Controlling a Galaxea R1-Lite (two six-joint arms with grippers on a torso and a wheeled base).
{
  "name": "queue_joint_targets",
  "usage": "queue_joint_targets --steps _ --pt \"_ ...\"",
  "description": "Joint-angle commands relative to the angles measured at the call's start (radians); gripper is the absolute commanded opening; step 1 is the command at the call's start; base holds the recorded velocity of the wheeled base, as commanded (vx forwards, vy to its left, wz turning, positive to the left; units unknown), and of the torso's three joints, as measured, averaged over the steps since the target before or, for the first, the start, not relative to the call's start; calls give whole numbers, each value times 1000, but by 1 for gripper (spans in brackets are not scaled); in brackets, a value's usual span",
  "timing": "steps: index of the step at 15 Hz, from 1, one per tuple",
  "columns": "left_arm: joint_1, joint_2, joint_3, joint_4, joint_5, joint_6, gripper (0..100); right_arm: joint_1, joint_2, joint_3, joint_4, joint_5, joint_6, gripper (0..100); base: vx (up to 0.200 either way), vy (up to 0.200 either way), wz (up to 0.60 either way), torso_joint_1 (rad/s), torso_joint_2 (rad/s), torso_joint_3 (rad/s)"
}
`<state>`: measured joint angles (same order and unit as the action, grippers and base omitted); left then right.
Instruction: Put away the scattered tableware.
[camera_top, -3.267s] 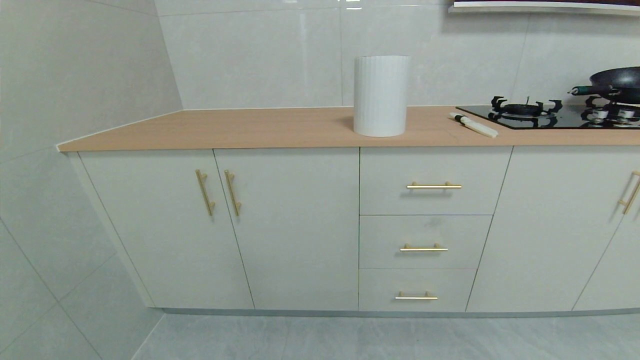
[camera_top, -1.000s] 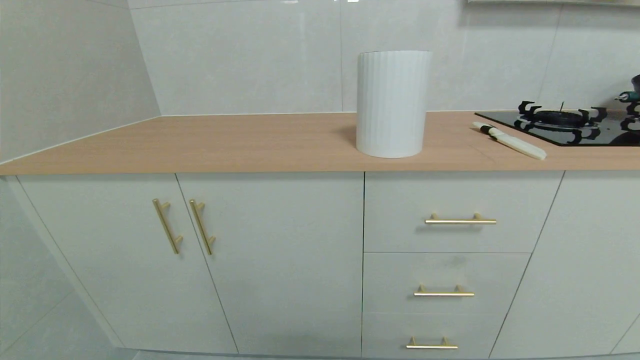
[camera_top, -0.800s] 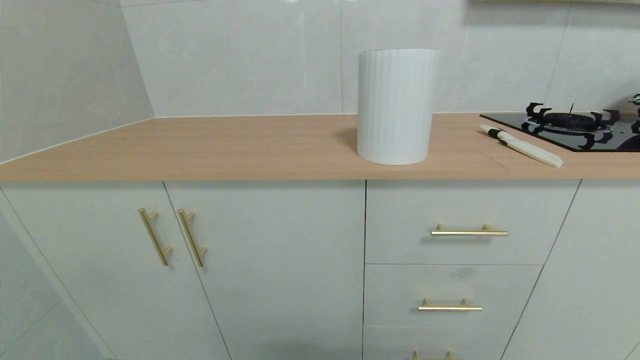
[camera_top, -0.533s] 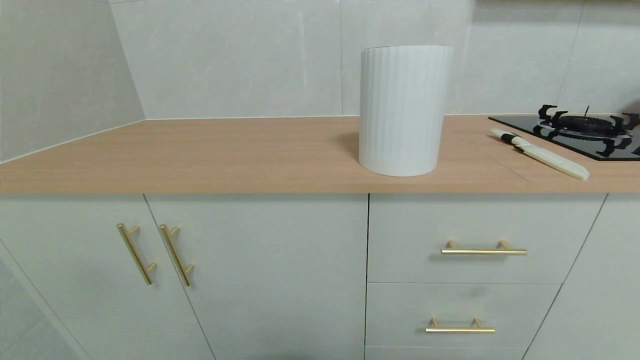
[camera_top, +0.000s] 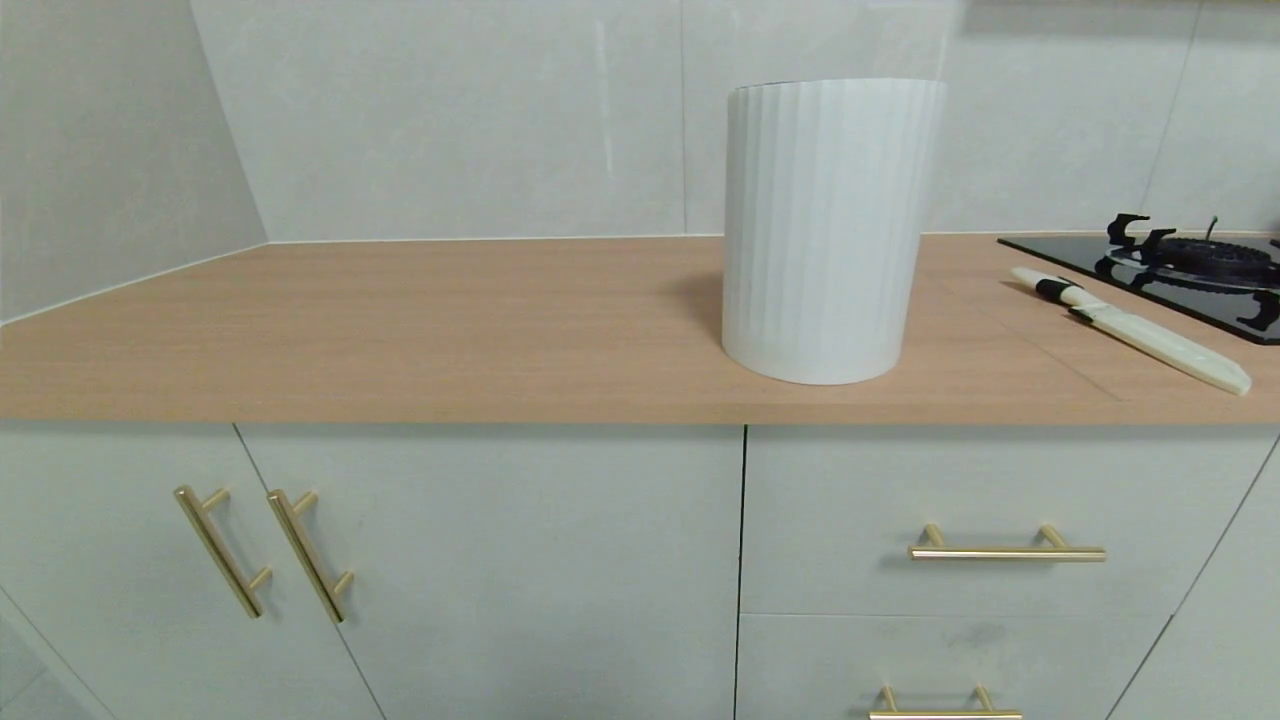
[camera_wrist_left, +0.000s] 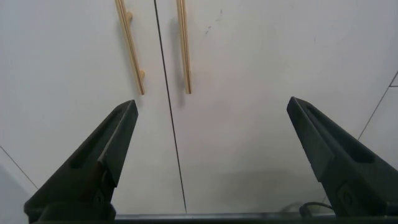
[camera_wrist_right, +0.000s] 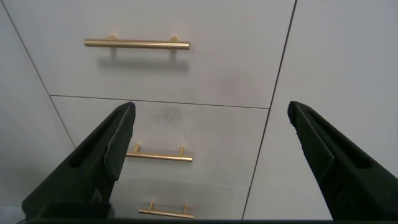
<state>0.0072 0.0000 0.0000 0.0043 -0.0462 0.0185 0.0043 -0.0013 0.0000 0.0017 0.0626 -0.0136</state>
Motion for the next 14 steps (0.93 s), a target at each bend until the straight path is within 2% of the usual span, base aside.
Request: queue_joint_targets --steps 1,4,14 --pt "0 0 0 0 0 0 100 0 1 0 0 0 0 100 0 0 0 0 0 0" --pt "0 0 0 0 0 0 100 0 1 0 0 0 0 100 0 0 0 0 0 0" --pt "0 0 0 0 0 0 100 0 1 0 0 -1 1 100 0 -200 0 2 3 3"
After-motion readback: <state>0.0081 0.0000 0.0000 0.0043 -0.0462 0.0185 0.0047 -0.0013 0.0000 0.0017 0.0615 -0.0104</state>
